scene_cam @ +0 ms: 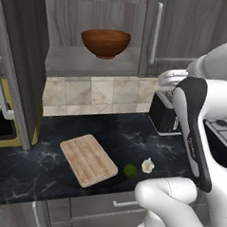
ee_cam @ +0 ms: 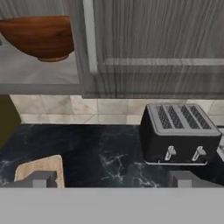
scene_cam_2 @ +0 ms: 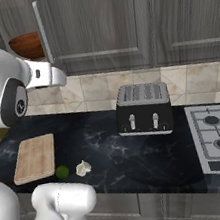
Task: Open the cabinet. Place the bowl and condiment on the counter. Then place the lime and garlic on the cutting board.
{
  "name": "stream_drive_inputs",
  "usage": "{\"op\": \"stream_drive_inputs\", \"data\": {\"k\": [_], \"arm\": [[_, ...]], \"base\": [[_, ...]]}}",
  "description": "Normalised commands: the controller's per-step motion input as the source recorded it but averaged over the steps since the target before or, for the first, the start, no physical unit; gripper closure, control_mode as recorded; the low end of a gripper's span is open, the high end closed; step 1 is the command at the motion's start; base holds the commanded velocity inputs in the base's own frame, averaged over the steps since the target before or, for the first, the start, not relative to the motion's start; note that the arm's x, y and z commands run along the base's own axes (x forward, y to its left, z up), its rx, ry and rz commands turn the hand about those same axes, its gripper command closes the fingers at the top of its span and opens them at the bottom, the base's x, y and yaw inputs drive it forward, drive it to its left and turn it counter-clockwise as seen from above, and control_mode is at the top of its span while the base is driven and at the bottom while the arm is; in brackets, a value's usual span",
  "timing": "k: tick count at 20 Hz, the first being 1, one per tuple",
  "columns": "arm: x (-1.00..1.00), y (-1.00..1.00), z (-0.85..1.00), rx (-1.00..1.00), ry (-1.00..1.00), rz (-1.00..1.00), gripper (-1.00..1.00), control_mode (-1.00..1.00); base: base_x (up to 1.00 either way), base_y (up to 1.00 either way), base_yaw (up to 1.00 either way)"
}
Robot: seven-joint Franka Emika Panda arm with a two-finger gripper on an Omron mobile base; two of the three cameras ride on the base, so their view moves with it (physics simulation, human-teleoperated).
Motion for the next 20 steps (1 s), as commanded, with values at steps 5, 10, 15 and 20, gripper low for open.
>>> {"op": "stream_drive_inputs", "data": {"k": [5,10,15,20], "arm": [[0.00,0.16,0.02,-0.09,0.14,0.11,-1.00,-1.00],[0.00,0.10,0.10,0.00,-0.01,-0.02,-1.00,-1.00],[0.00,0.00,0.08,0.01,-0.03,-0.17,-1.00,-1.00],[0.00,0.00,0.05,0.01,-0.05,-0.10,-1.00,-1.00]], "base": [[0.00,0.00,0.00],[0.00,0.00,0.00],[0.00,0.00,0.00],[0.00,0.00,0.00]]}}
